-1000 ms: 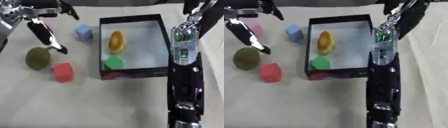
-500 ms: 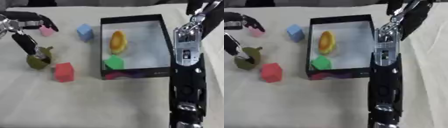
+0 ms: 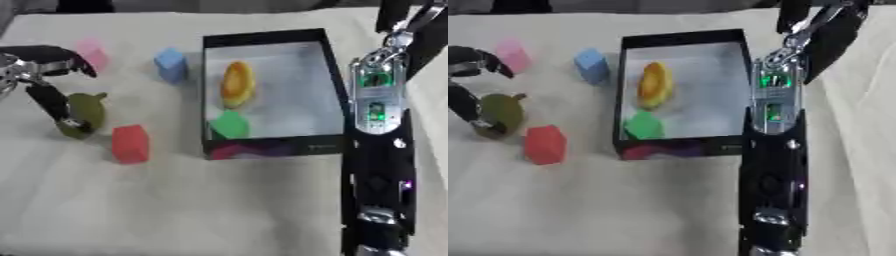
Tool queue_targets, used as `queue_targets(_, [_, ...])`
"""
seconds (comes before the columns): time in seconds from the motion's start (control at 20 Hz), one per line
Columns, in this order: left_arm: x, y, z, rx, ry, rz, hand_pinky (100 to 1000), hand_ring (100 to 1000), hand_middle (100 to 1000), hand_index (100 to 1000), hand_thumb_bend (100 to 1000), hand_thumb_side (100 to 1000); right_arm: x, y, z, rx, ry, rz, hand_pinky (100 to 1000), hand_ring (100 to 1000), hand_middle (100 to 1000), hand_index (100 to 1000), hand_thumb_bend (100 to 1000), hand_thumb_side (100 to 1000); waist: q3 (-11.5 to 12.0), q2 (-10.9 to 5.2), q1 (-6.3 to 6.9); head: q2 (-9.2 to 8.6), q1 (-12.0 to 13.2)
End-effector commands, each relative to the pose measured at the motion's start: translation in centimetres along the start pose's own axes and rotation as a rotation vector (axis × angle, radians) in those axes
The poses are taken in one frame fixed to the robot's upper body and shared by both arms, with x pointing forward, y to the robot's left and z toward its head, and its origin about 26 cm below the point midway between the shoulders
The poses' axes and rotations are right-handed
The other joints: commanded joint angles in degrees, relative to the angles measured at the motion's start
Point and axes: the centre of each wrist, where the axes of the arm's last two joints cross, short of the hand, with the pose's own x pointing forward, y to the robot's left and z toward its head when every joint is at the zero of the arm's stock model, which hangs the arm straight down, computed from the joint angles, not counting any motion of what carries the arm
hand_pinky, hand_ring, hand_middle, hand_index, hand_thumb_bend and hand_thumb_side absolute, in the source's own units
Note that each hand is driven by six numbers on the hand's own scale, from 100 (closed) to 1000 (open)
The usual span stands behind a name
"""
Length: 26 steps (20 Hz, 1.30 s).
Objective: Pick up objects on the table and place them in the box.
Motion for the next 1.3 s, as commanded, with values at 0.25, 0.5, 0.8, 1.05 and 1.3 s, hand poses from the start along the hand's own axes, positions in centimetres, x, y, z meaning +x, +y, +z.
queue_targets(0.25, [-1.2,0.3,-0.5,-0.048,0.050,-0.019,871,872,803,853,746,360,1.0,0.0,-0.5,-0.018,-0.021,-0.021,816,732,737,824,100,790,0.0,-0.51,-0.15,-0.10,0.6])
queue_targets(0.5, [-1.0,0.0,-0.9,-0.090,0.039,-0.034,831,823,738,773,629,344,1.0,0.1,-0.6,-0.020,-0.019,-0.023,817,732,736,824,100,792,0.0,-0.46,-0.27,-0.10,0.5])
queue_targets(0.8, [0.3,1.0,0.1,-0.090,-0.023,-0.038,789,783,686,685,357,152,1.1,0.2,-0.5,-0.020,-0.019,-0.025,817,732,735,824,100,792,0.2,-0.49,-0.41,-0.10,0.4])
queue_targets(1.05, [1.5,2.4,1.7,-0.052,-0.060,-0.044,775,764,665,634,221,100,1.0,0.2,-0.6,-0.020,-0.018,-0.024,818,732,736,824,100,791,0.3,-0.57,-0.35,-0.10,0.4])
queue_targets(1.3, [3.2,5.2,4.1,0.062,-0.115,-0.060,770,753,647,606,192,100,0.9,0.2,-0.5,-0.017,-0.021,-0.022,818,733,736,824,100,789,0.4,-0.77,-0.25,-0.10,0.2])
